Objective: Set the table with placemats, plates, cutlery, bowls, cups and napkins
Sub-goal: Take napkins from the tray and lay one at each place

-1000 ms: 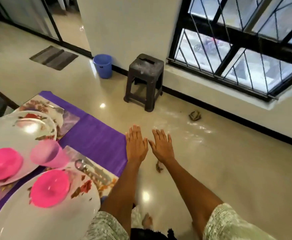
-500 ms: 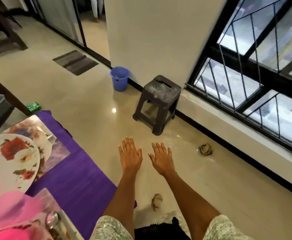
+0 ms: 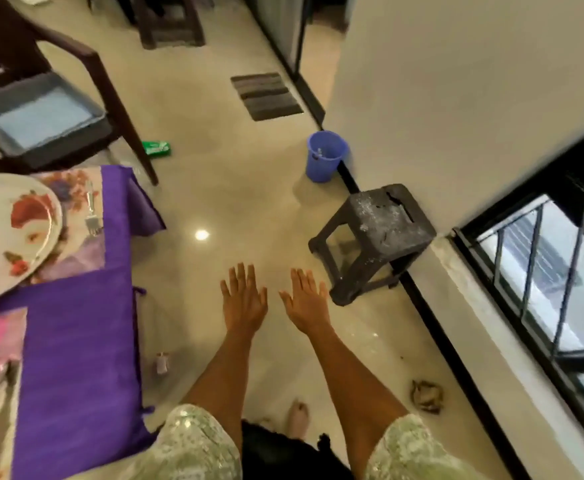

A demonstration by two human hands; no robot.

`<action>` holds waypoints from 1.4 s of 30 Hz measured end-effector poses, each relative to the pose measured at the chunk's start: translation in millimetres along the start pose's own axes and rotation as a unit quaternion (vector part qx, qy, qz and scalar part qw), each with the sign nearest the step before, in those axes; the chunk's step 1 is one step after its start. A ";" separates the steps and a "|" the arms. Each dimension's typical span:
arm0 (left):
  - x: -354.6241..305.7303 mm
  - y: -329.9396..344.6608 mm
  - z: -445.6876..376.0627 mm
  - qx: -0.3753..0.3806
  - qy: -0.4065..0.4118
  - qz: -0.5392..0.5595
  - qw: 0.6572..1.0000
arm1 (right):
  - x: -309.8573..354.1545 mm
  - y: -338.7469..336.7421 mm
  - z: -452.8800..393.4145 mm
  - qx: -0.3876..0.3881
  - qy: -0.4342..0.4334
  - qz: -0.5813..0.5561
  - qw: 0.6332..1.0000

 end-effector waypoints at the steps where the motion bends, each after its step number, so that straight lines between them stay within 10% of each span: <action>1: -4.8 -1.2 -3.3 -0.004 -0.014 0.012 1.000 | -4.9 -4.9 -9.1 0.014 -0.011 0.002 1.000; 17: 37.7 -47.9 -181.0 -0.034 -0.134 0.020 0.990 | 53.7 -53.8 -234.7 0.052 -0.149 0.041 0.987; 42: 320.1 -241.7 -558.3 -0.190 -0.365 0.161 0.897 | 444.6 -86.5 -660.4 0.125 -0.375 0.078 0.915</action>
Point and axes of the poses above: each hand's wrist, its own z-axis away from the middle knuckle, its own y-axis out of the palm, x = y × z, the point moved 4 cm from there along -z, towards the middle knuckle, and after that the axes turned 1 degree about -z, right-handed, at the moved point
